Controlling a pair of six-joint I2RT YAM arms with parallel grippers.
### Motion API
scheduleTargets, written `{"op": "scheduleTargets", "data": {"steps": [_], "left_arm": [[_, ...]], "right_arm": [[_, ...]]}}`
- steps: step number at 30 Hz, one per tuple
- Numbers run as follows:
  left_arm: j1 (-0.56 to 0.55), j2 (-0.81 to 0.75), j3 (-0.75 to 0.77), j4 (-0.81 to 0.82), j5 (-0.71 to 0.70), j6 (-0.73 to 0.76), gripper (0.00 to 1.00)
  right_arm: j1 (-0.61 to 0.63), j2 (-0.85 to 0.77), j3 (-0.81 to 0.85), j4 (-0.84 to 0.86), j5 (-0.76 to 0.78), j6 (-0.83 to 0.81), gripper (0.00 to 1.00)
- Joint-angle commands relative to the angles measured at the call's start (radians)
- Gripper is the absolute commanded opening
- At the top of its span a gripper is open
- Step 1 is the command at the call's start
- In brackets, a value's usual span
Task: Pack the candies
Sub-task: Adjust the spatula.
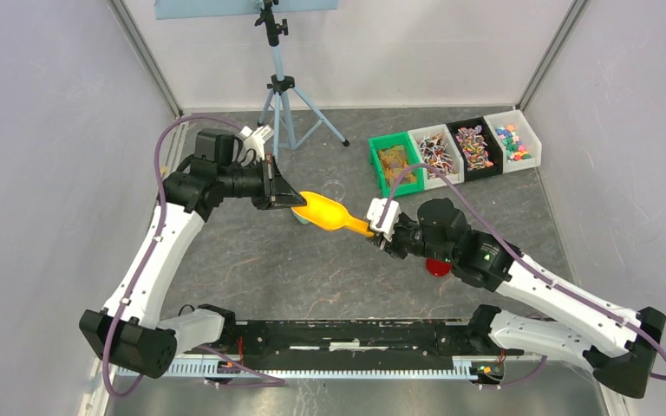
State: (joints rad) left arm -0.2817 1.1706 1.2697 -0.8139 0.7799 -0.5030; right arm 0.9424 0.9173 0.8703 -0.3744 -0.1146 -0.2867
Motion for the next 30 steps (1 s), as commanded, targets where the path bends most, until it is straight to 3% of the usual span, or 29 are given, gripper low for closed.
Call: {"op": "scheduleTargets", "data": {"steps": [1,5,7,12,16,22,30], "left_arm": [[0.051,-0.019,-0.027,-0.004,0.058,-0.057,0.02],[0.121,-0.055,-0.101,0.117,0.171,-0.179,0.02],[0.135,-0.075,-0.134,0.186,0.220,-0.243,0.02],[0.138,-0.105,-0.150,0.215,0.262,-0.249,0.02],[0.139,-0.146,-0.212,0.366,0.307,-0.358,0.02],[0.139,-0.154,-0.235,0.426,0.306,-0.407,0.02],[0.139,-0.147,-0.295,0.502,0.303,-0.457,0.02]], "right_arm": [[-0.010,-0.031,-0.029,0.134,-0.043,0.007,0.52],[-0.094,-0.018,-0.029,0.243,-0.209,0.065,0.82],[-0.124,-0.029,-0.047,0.337,-0.263,0.104,0.90],[-0.244,-0.020,-0.041,0.501,-0.476,0.238,0.98],[-0.297,0.009,-0.011,0.534,-0.565,0.333,0.98],[-0.303,0.005,-0.029,0.548,-0.588,0.359,0.87],[-0.304,0.006,-0.012,0.484,-0.581,0.345,0.49]]}}
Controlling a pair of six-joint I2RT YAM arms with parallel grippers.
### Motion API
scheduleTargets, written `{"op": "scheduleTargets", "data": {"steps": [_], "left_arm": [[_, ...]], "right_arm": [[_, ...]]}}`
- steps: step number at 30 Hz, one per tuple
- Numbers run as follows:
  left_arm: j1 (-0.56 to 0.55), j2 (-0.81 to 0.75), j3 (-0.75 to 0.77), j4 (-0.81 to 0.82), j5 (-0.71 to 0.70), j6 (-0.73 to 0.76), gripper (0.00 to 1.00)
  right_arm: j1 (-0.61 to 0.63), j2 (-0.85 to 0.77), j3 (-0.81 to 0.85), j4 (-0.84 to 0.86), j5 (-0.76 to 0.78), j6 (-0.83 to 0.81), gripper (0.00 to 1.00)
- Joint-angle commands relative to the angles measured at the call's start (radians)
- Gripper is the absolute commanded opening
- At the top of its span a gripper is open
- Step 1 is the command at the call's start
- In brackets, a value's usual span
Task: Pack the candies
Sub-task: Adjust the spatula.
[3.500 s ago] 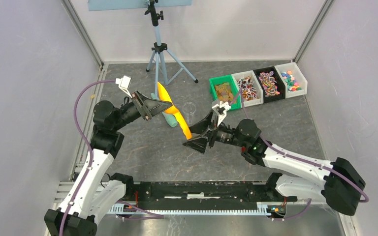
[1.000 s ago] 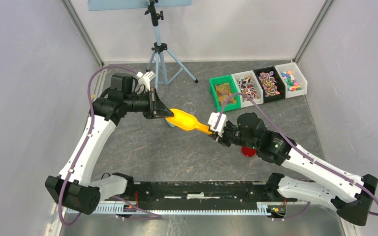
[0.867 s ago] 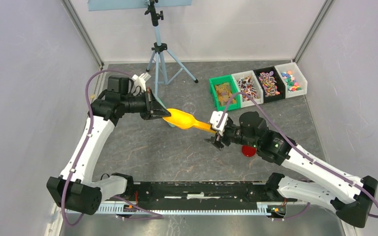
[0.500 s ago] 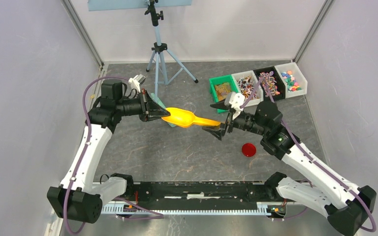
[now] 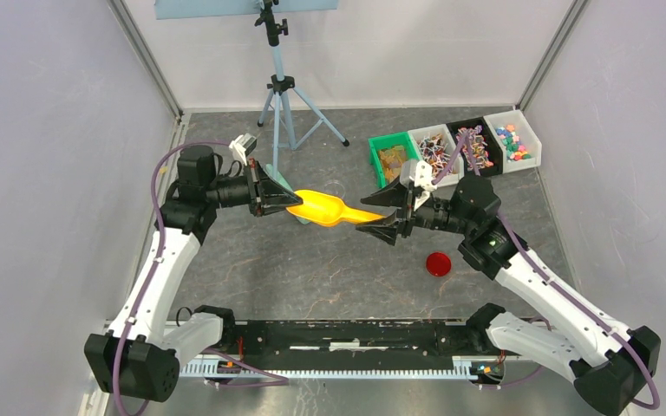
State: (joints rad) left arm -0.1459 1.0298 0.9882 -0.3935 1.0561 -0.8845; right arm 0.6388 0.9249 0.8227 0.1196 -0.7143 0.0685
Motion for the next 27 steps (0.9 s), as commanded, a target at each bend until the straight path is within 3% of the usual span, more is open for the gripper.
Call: {"op": "scheduleTargets", "data": {"steps": [1,7,11,17,21,24,27], "left_arm": [[0.004,-0.005,-0.017,0.081,0.027,-0.073,0.02],[0.003,0.007,-0.021,0.048,0.034,-0.054,0.02],[0.003,0.017,-0.013,-0.014,0.035,-0.023,0.02],[0.002,0.025,-0.007,-0.049,0.032,-0.018,0.02],[0.003,0.030,-0.002,-0.060,0.032,-0.016,0.02],[0.002,0.033,-0.002,-0.067,0.024,-0.018,0.02],[0.003,0.037,-0.001,-0.068,0.019,-0.021,0.02]], "right_arm": [[0.000,-0.001,0.040,-0.025,0.019,-0.017,0.47],[-0.001,0.026,0.103,-0.169,0.024,-0.060,0.46],[-0.001,0.025,0.130,-0.245,0.068,-0.125,0.62],[-0.001,0.043,0.198,-0.414,0.138,-0.250,0.54],[-0.001,0.044,0.238,-0.487,0.159,-0.291,0.76],[-0.001,0.038,0.252,-0.500,0.185,-0.290,0.79],[-0.002,0.039,0.254,-0.511,0.183,-0.292,0.75]]}}
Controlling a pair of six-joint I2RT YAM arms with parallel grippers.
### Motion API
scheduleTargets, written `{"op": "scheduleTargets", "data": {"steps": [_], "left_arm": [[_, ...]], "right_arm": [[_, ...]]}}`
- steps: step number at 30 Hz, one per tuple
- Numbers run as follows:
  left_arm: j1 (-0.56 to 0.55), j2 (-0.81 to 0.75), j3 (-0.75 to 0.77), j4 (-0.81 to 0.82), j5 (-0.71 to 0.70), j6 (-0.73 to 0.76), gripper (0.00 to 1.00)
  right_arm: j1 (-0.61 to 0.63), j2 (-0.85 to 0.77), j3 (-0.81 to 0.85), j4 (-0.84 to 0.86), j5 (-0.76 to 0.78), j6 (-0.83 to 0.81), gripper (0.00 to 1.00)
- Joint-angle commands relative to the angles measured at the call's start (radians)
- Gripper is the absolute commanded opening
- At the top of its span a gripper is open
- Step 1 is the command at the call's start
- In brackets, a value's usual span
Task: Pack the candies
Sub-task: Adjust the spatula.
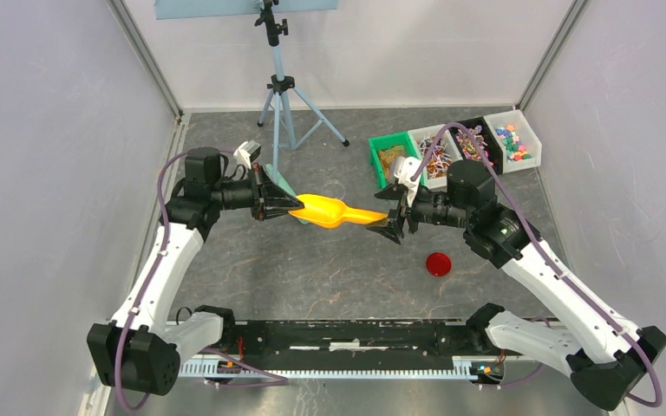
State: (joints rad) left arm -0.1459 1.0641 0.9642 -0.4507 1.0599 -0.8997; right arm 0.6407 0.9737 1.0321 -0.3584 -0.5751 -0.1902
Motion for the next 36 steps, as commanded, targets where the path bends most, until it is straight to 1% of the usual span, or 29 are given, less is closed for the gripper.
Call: {"op": "scheduleTargets", "data": {"steps": [1,6,12,16,20,24,26,30,31,33,36], "left_arm": [[0.003,0.004,0.024,-0.008,0.012,-0.008,0.02],[0.003,0.005,0.022,0.009,0.016,-0.025,0.02],[0.003,0.004,0.005,0.029,0.026,-0.037,0.02],[0.003,0.001,-0.005,0.044,0.030,-0.047,0.02],[0.003,0.004,-0.009,0.051,0.035,-0.054,0.02],[0.003,0.004,-0.016,0.058,0.031,-0.067,0.02],[0.003,0.002,-0.022,0.069,0.029,-0.081,0.02],[0.003,0.005,-0.030,0.075,0.028,-0.087,0.02],[0.003,0.006,-0.031,0.075,0.028,-0.087,0.02],[0.003,0.007,-0.033,0.076,0.027,-0.087,0.02],[0.003,0.009,-0.033,0.075,0.028,-0.084,0.02]], "right_arm": [[-0.003,-0.009,0.039,-0.028,0.030,-0.030,0.73],[-0.003,-0.005,0.006,0.025,-0.021,0.001,0.59],[-0.003,0.027,0.006,0.080,-0.094,0.039,0.59],[-0.004,0.054,0.011,0.086,-0.112,0.043,0.60],[-0.003,0.069,0.012,0.094,-0.129,0.051,0.56],[-0.003,0.074,0.008,0.100,-0.123,0.048,0.49],[-0.002,0.082,0.008,0.089,-0.123,0.038,0.51],[-0.001,0.085,0.016,0.034,-0.121,-0.017,0.61],[-0.001,0.081,0.016,0.024,-0.118,-0.032,0.62],[-0.001,0.076,0.024,0.003,-0.109,-0.052,0.61],[-0.001,0.080,0.034,-0.016,-0.110,-0.063,0.55]]}}
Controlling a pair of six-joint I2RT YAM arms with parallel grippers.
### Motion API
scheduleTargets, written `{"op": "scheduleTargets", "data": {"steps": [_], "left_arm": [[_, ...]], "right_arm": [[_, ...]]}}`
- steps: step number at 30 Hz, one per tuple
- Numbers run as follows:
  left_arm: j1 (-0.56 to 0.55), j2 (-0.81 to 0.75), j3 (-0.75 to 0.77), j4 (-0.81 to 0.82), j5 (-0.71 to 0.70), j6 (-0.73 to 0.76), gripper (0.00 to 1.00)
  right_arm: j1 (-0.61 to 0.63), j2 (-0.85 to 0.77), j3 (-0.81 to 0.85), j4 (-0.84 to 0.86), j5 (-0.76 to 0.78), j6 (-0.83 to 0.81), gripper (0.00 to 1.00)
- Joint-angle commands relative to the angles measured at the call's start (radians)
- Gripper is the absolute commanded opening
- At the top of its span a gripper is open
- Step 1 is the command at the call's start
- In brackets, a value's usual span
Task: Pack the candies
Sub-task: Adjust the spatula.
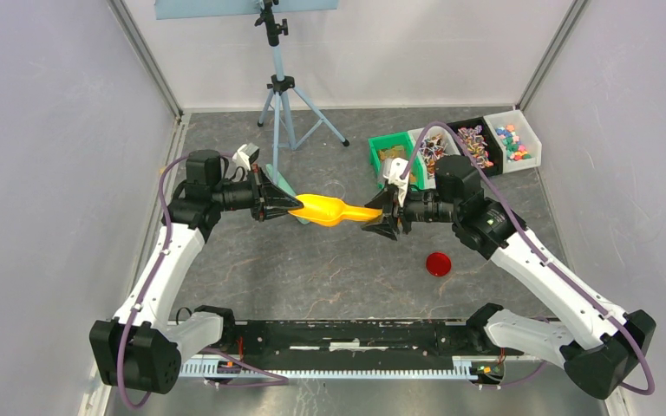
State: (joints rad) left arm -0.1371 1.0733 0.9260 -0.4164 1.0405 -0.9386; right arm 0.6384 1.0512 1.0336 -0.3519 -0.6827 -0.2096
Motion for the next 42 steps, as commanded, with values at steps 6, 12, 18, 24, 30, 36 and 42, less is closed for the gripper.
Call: {"op": "scheduleTargets", "data": {"steps": [6,12,18,24,30,36,42], "left_arm": [[-0.006,-0.001,-0.003,0.038,0.048,-0.042,0.02],[-0.006,-0.003,-0.003,0.002,0.042,-0.017,0.02],[-0.006,-0.010,-0.011,0.003,0.041,-0.028,0.02],[-0.006,-0.017,-0.019,0.002,0.029,-0.031,0.08],[0.003,-0.005,0.016,-0.037,-0.071,0.024,0.70],[0.005,0.015,0.191,-0.307,-0.364,0.293,1.00],[0.005,-0.047,0.194,-0.405,-0.608,0.479,1.00]], "right_arm": [[0.000,0.008,0.023,0.008,-0.041,-0.017,0.52],[0.001,0.010,0.020,0.045,-0.074,0.012,0.49],[0.002,0.024,0.020,0.073,-0.105,0.044,0.47],[0.003,0.018,0.017,0.056,-0.100,0.033,0.13],[0.003,-0.032,0.035,0.053,0.000,0.038,0.00],[0.001,-0.028,0.141,-0.101,0.265,0.053,0.00],[-0.001,0.068,0.289,-0.333,0.692,0.085,0.00]]}}
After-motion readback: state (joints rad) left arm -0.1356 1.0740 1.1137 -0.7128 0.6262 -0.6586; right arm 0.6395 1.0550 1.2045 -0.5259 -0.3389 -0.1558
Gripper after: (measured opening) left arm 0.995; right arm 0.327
